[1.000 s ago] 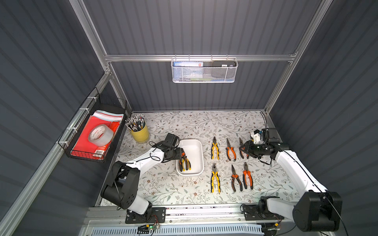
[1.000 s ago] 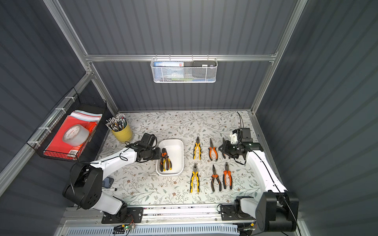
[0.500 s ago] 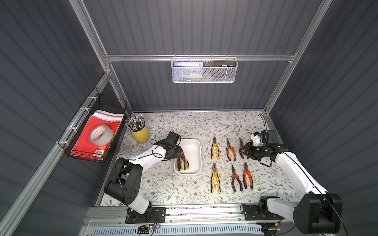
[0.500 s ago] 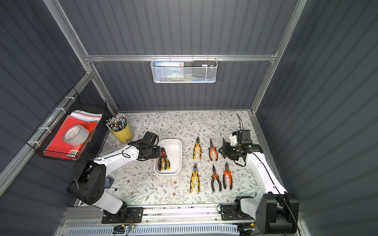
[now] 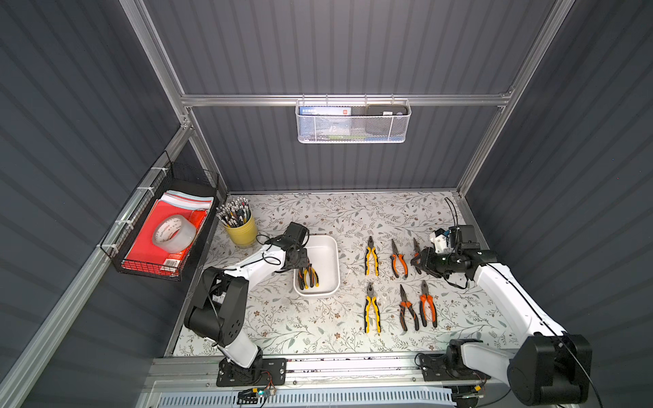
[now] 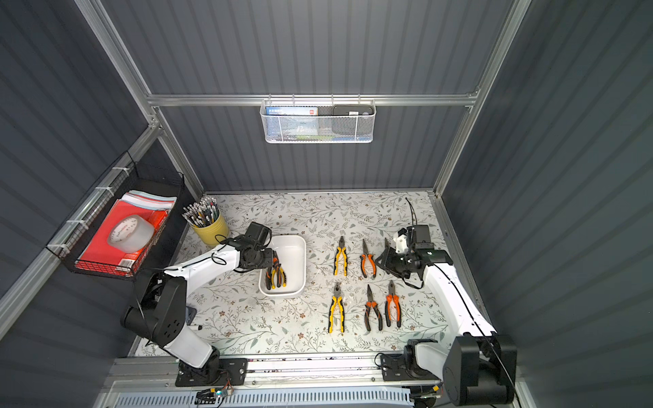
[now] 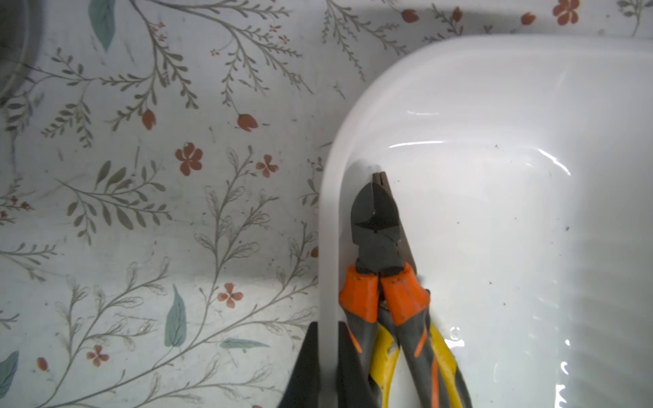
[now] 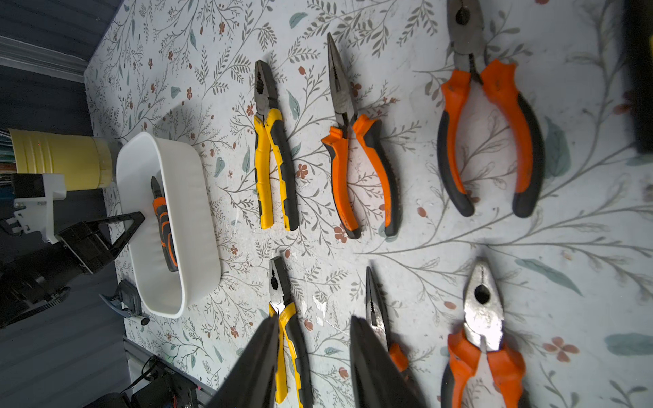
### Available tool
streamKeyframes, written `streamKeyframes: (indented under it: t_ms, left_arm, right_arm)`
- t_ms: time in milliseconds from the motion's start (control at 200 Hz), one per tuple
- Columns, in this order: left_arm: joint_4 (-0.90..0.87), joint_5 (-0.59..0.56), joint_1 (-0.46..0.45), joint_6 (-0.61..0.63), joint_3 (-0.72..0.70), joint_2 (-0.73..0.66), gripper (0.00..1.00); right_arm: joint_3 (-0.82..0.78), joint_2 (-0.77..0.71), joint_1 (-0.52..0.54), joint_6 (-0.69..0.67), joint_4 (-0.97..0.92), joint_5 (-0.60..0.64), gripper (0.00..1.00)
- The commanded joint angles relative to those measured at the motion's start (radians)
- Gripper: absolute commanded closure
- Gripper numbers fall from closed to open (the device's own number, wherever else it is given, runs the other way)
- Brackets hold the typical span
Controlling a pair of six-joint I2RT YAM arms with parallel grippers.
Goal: Take the pliers out of the storage box
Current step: Move the storage box to the center of the board.
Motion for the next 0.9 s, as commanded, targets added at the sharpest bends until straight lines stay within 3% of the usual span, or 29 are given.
streamKeyframes:
  t_ms: [0,360,445,525,605,720,896]
  left_arm:
    - [0.004,-0.048,0.029,0.026,0.010,-0.044,0.98]
    - [-0.010,-0.172,0.042,0.019,0.023,-0.041,0.96]
    - [-0.011,-0.194,0.041,0.013,0.028,-0.040,0.82]
    - [-0.013,-0.213,0.044,0.005,0.035,-0.042,0.53]
    - [-0.010,-0.219,0.047,0.000,0.043,-0.053,0.38]
    - [-0.003,-0.223,0.055,-0.017,0.052,-0.083,0.29]
    - [0.007,-0.148,0.056,-0.055,0.095,-0.193,0.32]
  right_arm:
    - [-0.002,-0.011,0.004,0.003,-0.007,-0.009,0.62]
    - [0.000,-0.012,0.004,-0.011,-0.015,0.006,0.61]
    - [0.003,-0.012,0.004,-0.014,-0.018,0.005,0.59]
    - [0.011,-0.013,0.006,-0.023,-0.024,0.006,0.58]
    - [0.026,-0.009,0.021,-0.041,-0.039,0.011,0.56]
    - [0.053,-0.002,0.040,-0.054,-0.065,0.036,0.56]
    - [0.069,-0.002,0.051,-0.041,-0.063,0.050,0.56]
